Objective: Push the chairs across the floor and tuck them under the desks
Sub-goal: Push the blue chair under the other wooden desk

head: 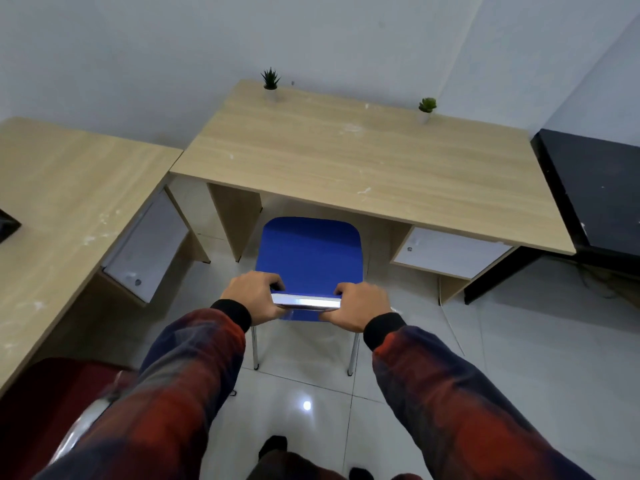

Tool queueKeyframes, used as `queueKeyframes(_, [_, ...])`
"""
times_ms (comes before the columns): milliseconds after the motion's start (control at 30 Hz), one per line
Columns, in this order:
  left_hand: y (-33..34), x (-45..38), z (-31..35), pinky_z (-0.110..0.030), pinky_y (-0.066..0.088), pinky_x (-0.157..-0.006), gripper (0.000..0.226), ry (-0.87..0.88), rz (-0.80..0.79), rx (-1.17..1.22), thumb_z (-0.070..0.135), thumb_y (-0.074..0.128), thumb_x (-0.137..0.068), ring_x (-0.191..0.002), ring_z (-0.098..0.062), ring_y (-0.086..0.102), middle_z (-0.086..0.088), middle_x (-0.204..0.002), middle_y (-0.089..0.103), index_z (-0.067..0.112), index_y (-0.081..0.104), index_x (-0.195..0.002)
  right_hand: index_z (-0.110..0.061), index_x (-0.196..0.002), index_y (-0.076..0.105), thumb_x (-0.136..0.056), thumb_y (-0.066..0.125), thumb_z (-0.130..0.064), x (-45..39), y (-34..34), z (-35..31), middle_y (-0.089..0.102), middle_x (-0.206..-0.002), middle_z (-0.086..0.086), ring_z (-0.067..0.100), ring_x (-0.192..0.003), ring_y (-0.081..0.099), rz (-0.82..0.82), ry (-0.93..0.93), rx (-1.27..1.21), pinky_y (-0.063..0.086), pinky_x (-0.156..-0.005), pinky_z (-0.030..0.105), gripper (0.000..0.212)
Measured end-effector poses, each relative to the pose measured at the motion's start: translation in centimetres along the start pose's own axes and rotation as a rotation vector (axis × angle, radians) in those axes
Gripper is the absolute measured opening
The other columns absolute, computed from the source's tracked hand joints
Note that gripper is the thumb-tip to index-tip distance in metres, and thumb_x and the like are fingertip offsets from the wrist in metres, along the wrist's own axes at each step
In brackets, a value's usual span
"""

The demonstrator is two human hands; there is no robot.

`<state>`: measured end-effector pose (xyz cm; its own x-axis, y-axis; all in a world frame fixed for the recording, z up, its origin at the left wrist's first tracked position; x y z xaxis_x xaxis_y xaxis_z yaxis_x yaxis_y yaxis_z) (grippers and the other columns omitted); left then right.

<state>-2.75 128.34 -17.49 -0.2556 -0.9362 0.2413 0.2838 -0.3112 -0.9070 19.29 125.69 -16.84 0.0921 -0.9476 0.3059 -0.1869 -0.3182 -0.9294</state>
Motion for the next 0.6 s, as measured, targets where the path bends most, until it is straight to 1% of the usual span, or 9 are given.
queueKeyframes(100, [-0.6, 0.4, -1.6, -0.025, 0.05, -0.072, 0.04, 0.023, 0.004, -0.021, 0.061, 0.071, -0.07, -0.08, -0.009, 0.06, 0.016, -0.092, 0.067, 0.032, 0.066, -0.097, -0.026, -0.114, 0.063, -0.079, 0.061, -0.06, 0.2, 0.7, -1.7, 0.068, -0.098, -0.004, 0.018, -0.081, 0.054, 0.045, 0.016, -0.004, 0.043, -0.07, 0.028, 0.049])
queueKeyframes(200, [-0.9, 0.1, -1.6, -0.028, 0.052, -0.074, 0.038, 0.046, 0.035, -0.022, 0.062, 0.069, -0.07, -0.082, -0.011, 0.062, 0.016, -0.093, 0.068, 0.033, 0.065, -0.095, -0.027, -0.115, 0.065, -0.078, 0.063, -0.056, 0.2, 0.3, -1.7, 0.067, -0.096, -0.006, 0.016, -0.08, 0.053, 0.058, 0.052, -0.027, 0.041, -0.068, 0.027, 0.047])
queueKeyframes(300, [-1.0, -0.6, -1.1, -0.03, 0.053, -0.075, 0.038, 0.089, 0.034, -0.037, 0.061, 0.069, -0.07, -0.082, -0.013, 0.063, 0.015, -0.092, 0.068, 0.034, 0.065, -0.095, -0.027, -0.115, 0.066, -0.077, 0.065, -0.06, 0.1, -0.3, -1.3, 0.068, -0.097, -0.005, 0.015, -0.078, 0.051, 0.07, 0.082, -0.021, 0.039, -0.067, 0.026, 0.05])
queueKeyframes(400, [-0.8, -1.2, -1.7, -0.031, 0.054, -0.076, 0.036, 0.118, -0.003, -0.04, 0.06, 0.068, -0.071, -0.081, -0.012, 0.063, 0.015, -0.092, 0.068, 0.034, 0.064, -0.095, -0.026, -0.113, 0.066, -0.077, 0.064, -0.065, 0.1, -0.1, -1.8, 0.07, -0.099, -0.005, 0.016, -0.081, 0.057, 0.086, 0.091, 0.001, 0.04, -0.067, 0.026, 0.053])
queueKeyframes(533, [-1.0, -2.3, -2.4, -0.031, 0.055, -0.077, 0.035, 0.146, -0.04, -0.038, 0.058, 0.069, -0.072, -0.081, -0.011, 0.063, 0.015, -0.092, 0.068, 0.033, 0.065, -0.097, -0.025, -0.11, 0.067, -0.076, 0.063, -0.065, -0.5, 0.5, -2.2, 0.069, -0.094, -0.006, 0.014, -0.079, 0.057, 0.113, 0.134, -0.001, 0.044, -0.066, 0.026, 0.053])
queueKeyframes(600, [-1.5, -3.1, -2.1, -0.032, 0.054, -0.078, 0.036, 0.165, -0.035, -0.033, 0.058, 0.068, -0.071, -0.083, -0.012, 0.063, 0.014, -0.092, 0.068, 0.033, 0.065, -0.096, -0.025, -0.107, 0.067, -0.076, 0.062, -0.063, -1.0, 0.4, -1.8, 0.068, -0.09, -0.007, 0.014, -0.076, 0.057, 0.122, 0.154, 0.001, 0.044, -0.064, 0.025, 0.049])
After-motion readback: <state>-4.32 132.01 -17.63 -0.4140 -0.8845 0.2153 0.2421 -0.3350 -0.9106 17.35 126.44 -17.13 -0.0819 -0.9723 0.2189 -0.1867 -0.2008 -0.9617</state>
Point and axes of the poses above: each hand's wrist, its own x-axis away from the middle knuckle, its own y-axis out of the palm, z = x × y, the point moved 2 cm from there along -x, towards the middle knuckle
